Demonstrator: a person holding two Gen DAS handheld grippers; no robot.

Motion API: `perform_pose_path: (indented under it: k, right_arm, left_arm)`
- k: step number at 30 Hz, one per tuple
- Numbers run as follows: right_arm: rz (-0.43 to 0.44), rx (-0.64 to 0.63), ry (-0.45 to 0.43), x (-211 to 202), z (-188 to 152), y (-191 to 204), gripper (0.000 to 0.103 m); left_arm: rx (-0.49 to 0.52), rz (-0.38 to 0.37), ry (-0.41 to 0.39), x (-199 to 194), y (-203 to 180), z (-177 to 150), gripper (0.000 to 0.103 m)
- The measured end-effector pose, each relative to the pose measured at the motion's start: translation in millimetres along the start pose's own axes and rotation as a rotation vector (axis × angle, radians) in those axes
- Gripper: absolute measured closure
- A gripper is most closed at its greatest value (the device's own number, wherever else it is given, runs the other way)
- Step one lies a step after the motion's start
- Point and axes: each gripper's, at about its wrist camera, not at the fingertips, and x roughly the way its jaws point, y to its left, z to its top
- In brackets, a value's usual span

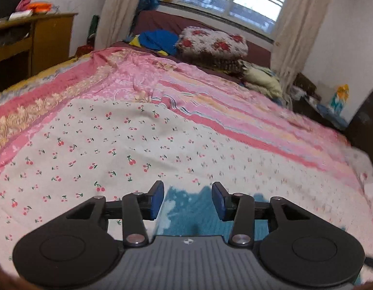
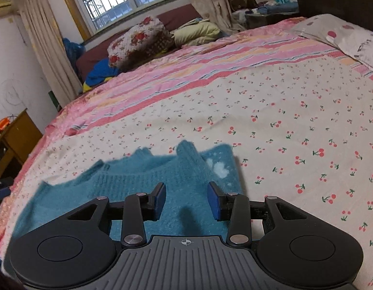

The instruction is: Fold small clothes

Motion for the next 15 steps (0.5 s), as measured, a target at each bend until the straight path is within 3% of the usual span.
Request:
perform_pose_path:
  k: [7, 12, 15]
  right_arm:
    - [-0.043, -0.083, -0.036, -0.9, -2.2, 9.0, 0.064]
    - [-0.106, -0.181, -0.050, 10.6, -2.3, 18.7, 0.056]
    - [-0.139, -0.200, -0.009, 27.9, -0.7, 16.9, 0.056]
  left_arm:
    - [0.261, 0.035, 0.049, -3.1, -26.7, -38.2, 0.047]
    - [0.348, 0.055, 0.095, 10.5, -43.3, -54.2, 0.046]
    - [0.405, 0.095, 0.100, 16.7, -50.7, -61.2, 0.045]
